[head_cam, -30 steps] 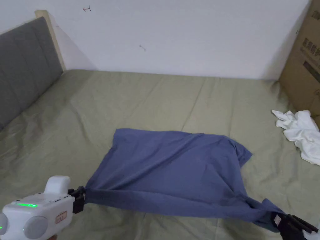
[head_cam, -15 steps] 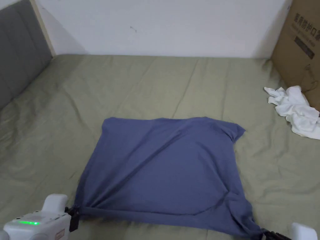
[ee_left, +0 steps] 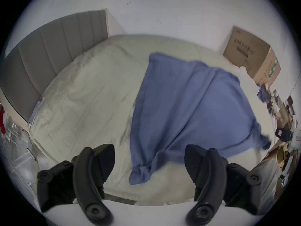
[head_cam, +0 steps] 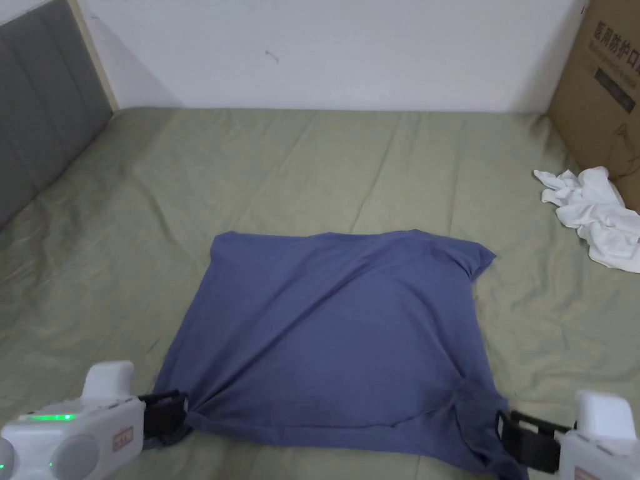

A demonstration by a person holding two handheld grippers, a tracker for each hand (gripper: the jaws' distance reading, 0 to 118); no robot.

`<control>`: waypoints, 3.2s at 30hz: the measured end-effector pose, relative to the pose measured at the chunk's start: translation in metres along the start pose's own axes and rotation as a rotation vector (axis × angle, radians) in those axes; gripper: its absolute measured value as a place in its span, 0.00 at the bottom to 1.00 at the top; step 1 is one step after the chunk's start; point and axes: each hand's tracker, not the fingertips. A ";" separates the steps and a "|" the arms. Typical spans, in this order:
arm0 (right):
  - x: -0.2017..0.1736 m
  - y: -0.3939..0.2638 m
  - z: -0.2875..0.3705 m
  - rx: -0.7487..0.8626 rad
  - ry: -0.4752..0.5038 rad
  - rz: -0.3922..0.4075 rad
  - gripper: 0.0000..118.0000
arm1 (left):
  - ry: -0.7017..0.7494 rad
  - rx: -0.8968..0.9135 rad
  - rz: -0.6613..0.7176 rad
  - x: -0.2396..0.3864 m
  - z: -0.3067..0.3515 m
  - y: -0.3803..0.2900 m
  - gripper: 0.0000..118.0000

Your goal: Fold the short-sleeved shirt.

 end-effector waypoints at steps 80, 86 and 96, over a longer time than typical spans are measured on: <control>-0.031 0.050 -0.042 0.002 0.016 0.007 0.07 | -0.017 0.002 0.054 0.004 -0.050 0.057 0.11; -0.028 0.096 -0.101 -0.038 -0.017 0.039 0.07 | -0.006 -0.013 0.026 0.013 -0.102 0.098 0.11; -0.018 0.100 -0.206 -0.211 -0.070 0.020 0.07 | 0.054 -0.190 -0.007 0.022 -0.198 0.106 0.11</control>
